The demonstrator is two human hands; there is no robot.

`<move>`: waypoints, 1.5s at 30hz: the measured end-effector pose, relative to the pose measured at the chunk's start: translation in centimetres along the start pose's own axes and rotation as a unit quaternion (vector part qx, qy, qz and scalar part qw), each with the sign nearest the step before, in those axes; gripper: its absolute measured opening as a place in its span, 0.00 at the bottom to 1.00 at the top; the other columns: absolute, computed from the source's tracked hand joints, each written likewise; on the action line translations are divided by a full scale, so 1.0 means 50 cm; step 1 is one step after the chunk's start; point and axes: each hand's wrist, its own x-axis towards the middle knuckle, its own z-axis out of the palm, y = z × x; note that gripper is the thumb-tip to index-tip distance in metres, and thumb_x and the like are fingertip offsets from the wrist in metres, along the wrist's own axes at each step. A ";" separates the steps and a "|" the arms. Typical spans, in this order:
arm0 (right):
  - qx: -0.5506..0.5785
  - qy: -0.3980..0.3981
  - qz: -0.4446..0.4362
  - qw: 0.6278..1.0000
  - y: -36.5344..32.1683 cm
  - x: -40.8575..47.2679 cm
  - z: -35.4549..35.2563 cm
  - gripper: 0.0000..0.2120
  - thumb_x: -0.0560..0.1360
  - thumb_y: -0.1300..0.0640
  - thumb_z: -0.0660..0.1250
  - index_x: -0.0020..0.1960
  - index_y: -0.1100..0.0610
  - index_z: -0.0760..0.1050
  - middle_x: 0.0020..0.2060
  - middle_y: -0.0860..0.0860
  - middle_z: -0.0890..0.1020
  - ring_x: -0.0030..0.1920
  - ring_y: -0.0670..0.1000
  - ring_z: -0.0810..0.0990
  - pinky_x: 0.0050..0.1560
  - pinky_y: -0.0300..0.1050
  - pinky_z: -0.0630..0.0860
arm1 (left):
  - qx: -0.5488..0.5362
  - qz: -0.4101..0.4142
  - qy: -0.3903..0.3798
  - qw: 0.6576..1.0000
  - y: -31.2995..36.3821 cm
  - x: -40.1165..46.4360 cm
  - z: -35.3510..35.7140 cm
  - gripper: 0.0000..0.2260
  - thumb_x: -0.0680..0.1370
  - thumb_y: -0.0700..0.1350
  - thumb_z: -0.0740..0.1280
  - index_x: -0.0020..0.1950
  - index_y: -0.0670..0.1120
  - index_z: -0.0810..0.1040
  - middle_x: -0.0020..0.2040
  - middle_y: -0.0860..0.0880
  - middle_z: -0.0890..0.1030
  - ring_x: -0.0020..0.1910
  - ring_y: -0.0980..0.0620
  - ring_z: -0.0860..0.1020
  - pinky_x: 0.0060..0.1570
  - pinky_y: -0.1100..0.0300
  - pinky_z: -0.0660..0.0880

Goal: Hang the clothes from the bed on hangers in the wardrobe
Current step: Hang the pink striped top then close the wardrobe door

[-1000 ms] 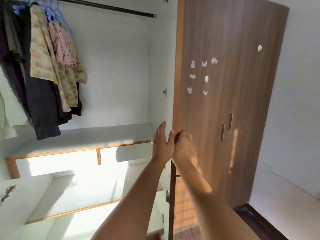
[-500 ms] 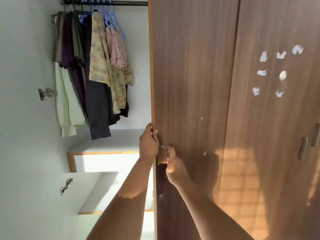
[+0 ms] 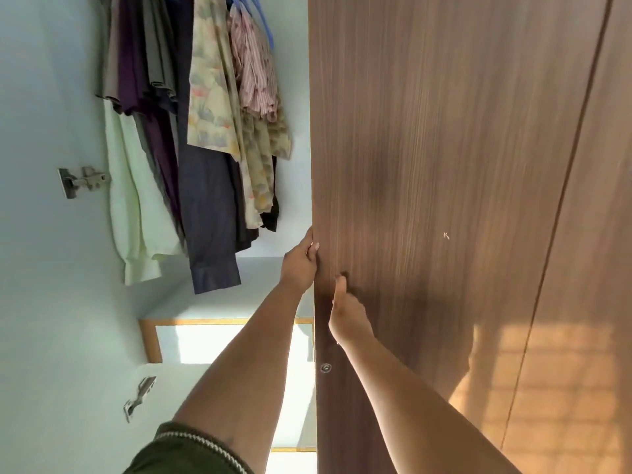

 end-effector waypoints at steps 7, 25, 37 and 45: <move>0.003 -0.002 0.041 0.999 -0.008 0.098 0.049 0.33 0.79 0.64 0.57 0.76 0.49 0.44 0.55 0.56 0.78 0.51 0.56 0.80 0.46 0.55 0.81 | -0.040 -0.015 -0.018 0.999 -0.066 0.096 0.028 0.19 0.85 0.46 0.54 0.76 0.50 0.64 0.68 0.47 0.75 0.66 0.47 0.73 0.59 0.66 0.65; -0.038 -0.012 0.064 0.997 -0.009 0.113 0.041 0.33 0.80 0.59 0.63 0.78 0.50 0.48 0.48 0.56 0.78 0.46 0.54 0.80 0.47 0.49 0.79 | 0.155 -0.081 -0.056 0.983 -0.066 0.109 0.027 0.22 0.85 0.50 0.50 0.80 0.51 0.52 0.61 0.40 0.76 0.62 0.41 0.73 0.59 0.52 0.71; 0.060 0.074 0.007 0.995 -0.113 -0.108 -0.005 0.29 0.78 0.51 0.64 0.75 0.50 0.55 0.66 0.55 0.66 0.63 0.57 0.70 0.59 0.53 0.74 | 0.104 -0.094 0.060 0.988 -0.025 -0.216 -0.064 0.30 0.83 0.56 0.54 0.80 0.47 0.46 0.76 0.45 0.61 0.74 0.45 0.59 0.68 0.49 0.65; 0.049 0.108 -0.035 0.992 -0.221 -0.345 0.008 0.23 0.76 0.48 0.64 0.69 0.49 0.63 0.63 0.50 0.71 0.63 0.54 0.71 0.59 0.53 0.72 | 0.125 -0.092 0.212 0.965 0.019 -0.499 -0.203 0.36 0.76 0.64 0.49 0.76 0.41 0.61 0.67 0.41 0.71 0.67 0.41 0.67 0.65 0.49 0.65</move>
